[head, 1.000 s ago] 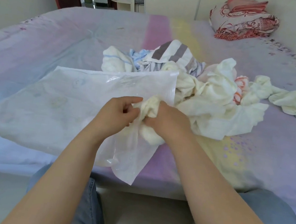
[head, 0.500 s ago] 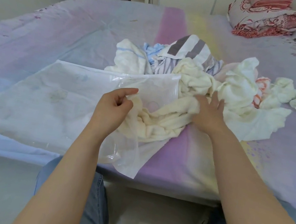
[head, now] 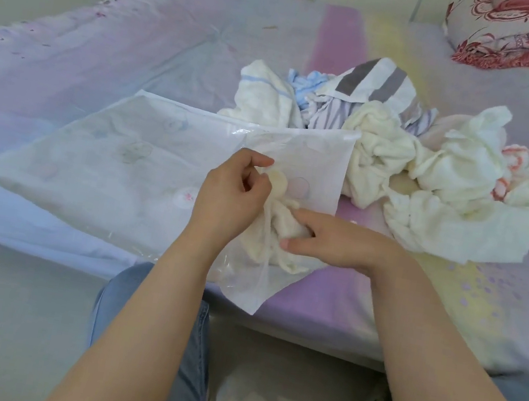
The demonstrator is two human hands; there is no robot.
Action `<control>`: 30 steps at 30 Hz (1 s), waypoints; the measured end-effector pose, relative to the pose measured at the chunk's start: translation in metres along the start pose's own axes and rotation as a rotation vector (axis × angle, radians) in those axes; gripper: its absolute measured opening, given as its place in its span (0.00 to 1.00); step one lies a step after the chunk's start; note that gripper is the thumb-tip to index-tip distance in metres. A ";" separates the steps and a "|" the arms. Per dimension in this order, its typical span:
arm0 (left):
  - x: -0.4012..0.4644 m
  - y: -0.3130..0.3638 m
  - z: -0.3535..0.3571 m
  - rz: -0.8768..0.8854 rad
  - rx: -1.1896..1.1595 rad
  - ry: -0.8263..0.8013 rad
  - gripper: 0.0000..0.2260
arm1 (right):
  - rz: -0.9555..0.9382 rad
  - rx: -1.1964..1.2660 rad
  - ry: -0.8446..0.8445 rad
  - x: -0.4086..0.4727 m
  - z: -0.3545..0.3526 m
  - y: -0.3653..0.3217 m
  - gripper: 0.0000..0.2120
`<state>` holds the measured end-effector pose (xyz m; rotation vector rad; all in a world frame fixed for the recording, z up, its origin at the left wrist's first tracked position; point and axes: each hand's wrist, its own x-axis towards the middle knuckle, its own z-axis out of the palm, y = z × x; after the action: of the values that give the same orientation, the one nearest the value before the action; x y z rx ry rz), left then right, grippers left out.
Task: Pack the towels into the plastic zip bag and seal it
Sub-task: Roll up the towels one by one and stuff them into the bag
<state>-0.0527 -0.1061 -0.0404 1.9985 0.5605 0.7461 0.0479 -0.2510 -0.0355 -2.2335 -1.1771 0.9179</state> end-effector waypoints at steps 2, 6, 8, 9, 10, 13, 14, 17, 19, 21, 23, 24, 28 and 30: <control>-0.001 -0.005 -0.007 0.003 0.009 0.014 0.09 | 0.075 -0.159 0.029 0.000 -0.009 0.003 0.26; 0.004 -0.005 -0.014 0.023 0.035 -0.028 0.10 | 0.282 -0.391 -0.085 0.016 -0.002 -0.004 0.29; 0.005 -0.003 -0.016 0.017 -0.008 -0.093 0.10 | 0.214 -0.470 -0.018 0.042 0.010 -0.005 0.17; 0.005 -0.003 -0.018 0.019 -0.024 -0.128 0.10 | 0.192 -0.446 0.051 0.055 0.013 -0.009 0.13; 0.004 -0.003 -0.019 0.025 -0.026 -0.163 0.10 | 0.188 -0.370 0.110 0.067 0.013 -0.013 0.09; 0.003 -0.003 -0.028 0.047 -0.006 -0.214 0.11 | 0.114 -0.122 0.308 0.095 0.017 -0.037 0.07; 0.005 -0.002 -0.032 0.049 0.003 -0.198 0.12 | 0.089 0.111 0.284 0.104 0.022 -0.043 0.11; 0.015 0.000 -0.047 0.041 0.006 -0.087 0.15 | -0.069 0.590 0.133 0.108 0.031 -0.057 0.16; 0.023 -0.002 -0.055 0.032 -0.011 -0.009 0.15 | -0.122 0.463 0.108 0.105 0.034 -0.048 0.14; 0.026 -0.003 -0.054 0.026 -0.036 0.033 0.14 | -0.108 0.350 0.169 0.095 0.034 -0.034 0.15; 0.025 -0.002 -0.045 0.020 -0.048 0.039 0.14 | -0.103 0.392 0.249 0.079 0.031 -0.014 0.13; 0.024 -0.002 -0.039 0.018 -0.051 0.038 0.14 | -0.102 0.453 0.308 0.070 0.029 -0.004 0.11; 0.020 -0.007 -0.013 -0.005 -0.054 -0.014 0.13 | 0.048 0.426 0.942 0.028 0.011 0.056 0.11; 0.017 -0.011 0.002 -0.021 -0.006 -0.056 0.12 | 0.320 0.036 1.222 0.008 -0.008 0.095 0.15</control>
<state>-0.0402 -0.0910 -0.0453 1.9993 0.5444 0.6760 0.1086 -0.2956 -0.0947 -2.2967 -0.2257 -0.3894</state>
